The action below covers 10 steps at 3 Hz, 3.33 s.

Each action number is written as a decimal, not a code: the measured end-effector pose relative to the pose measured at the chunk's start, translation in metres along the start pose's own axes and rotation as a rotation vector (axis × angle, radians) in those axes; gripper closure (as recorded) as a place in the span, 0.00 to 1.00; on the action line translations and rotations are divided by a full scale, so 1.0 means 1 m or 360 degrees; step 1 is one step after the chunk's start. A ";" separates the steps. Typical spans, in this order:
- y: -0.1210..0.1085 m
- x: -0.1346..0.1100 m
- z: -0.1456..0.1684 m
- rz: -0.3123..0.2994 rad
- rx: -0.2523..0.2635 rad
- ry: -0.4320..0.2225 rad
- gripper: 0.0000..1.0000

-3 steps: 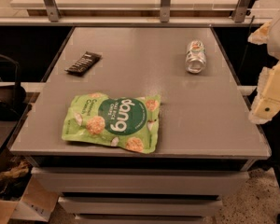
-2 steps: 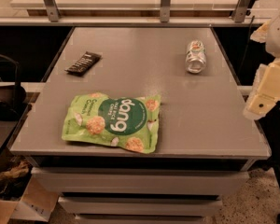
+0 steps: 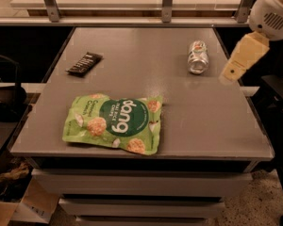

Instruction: Move 7up can near green rice chip bag

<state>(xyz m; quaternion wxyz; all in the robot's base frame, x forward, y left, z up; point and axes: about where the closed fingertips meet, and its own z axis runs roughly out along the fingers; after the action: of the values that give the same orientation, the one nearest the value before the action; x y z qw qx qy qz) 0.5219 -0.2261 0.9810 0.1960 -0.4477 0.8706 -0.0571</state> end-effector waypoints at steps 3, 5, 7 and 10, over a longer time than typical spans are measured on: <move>-0.067 -0.054 0.077 0.0827 -0.0051 -0.0061 0.00; -0.079 -0.076 0.110 0.1027 -0.0067 -0.0043 0.00; -0.078 -0.089 0.110 0.1231 -0.0080 -0.0048 0.00; -0.068 -0.130 0.143 0.1451 -0.0131 -0.0006 0.00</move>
Offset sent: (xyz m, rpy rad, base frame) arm 0.1282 0.0038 -0.0489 0.3267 0.0731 -0.5734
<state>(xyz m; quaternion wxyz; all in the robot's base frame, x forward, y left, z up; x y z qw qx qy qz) 0.6970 -0.1510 0.9067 0.1848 -0.0265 0.9799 0.0704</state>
